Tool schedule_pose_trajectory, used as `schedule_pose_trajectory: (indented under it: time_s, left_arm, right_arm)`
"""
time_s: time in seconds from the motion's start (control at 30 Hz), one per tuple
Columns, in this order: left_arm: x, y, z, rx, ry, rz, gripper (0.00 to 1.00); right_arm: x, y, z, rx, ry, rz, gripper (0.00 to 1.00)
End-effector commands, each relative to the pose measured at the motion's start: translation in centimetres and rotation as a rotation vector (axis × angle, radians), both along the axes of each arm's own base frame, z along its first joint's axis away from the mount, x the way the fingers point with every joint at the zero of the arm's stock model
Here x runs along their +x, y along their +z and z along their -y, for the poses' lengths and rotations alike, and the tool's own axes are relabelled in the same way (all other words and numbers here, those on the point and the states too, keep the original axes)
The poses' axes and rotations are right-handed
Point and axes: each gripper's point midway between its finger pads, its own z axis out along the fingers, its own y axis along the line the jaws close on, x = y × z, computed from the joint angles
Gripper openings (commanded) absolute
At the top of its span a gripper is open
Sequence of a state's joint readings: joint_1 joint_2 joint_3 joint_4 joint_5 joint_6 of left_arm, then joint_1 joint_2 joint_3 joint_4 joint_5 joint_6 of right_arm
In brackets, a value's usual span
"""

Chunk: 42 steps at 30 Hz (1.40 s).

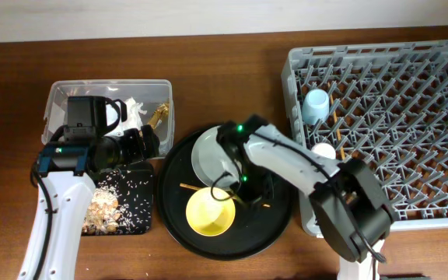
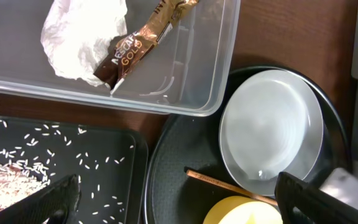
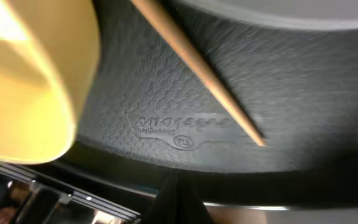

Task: Sort waste into correct bins and load items into the dishwasher rack
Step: 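Reach the right gripper to the second chopstick on the tray and grasp it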

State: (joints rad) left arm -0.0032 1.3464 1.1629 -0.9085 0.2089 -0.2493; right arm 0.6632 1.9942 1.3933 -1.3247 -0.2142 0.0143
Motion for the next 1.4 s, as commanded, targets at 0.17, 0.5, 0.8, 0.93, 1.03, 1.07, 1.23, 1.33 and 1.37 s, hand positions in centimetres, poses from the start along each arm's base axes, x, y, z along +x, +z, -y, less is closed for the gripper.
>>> schedule_pose_trajectory:
  time_s: [0.17, 0.5, 0.8, 0.93, 1.03, 1.07, 1.23, 1.33, 1.37]
  left_arm:
    - [0.1, 0.2, -0.1, 0.006, -0.006, 0.009, 0.99]
    - [0.1, 0.2, -0.2, 0.006, -0.006, 0.009, 0.99]
    - [0.1, 0.2, -0.2, 0.006, -0.006, 0.009, 0.99]
    - [0.1, 0.2, -0.1, 0.006, -0.006, 0.009, 0.99]
    - [0.1, 0.2, -0.1, 0.006, -0.006, 0.009, 0.99]
    - [0.1, 0.2, -0.2, 0.006, -0.006, 0.009, 0.99]
    - [0.1, 0.2, -0.1, 0.006, -0.006, 0.009, 0.99]
    - [0.1, 0.2, -0.2, 0.006, -0.006, 0.009, 0.99]
    - [0.1, 0.2, -0.2, 0.006, -0.006, 0.009, 0.99]
  right_arm:
    - [-2.7, -0.3, -7.5, 0.296, -0.010, -0.066, 0.04]
    - [1.5, 8.8, -4.0, 0.251, 0.325, 0.304, 0.28]
    - [2.3, 1.5, 3.2, 0.032, 0.252, 0.358, 0.84]
    - [2.7, 1.5, -0.1, 0.195, 0.221, 0.369, 0.58]
    - [2.5, 0.9, 0.1, 0.192, 0.226, 0.371, 0.17]
    - [2.5, 0.0, 0.1, 0.199, 0.225, 0.383, 0.17]
    - [3.3, -2.4, -0.5, 0.256, 0.291, 0.458, 0.18]
    - [3.1, -3.4, -0.3, 0.259, 0.291, 0.470, 0.18]
    - [3.1, -3.4, -0.2, 0.256, 0.291, 0.471, 0.18]
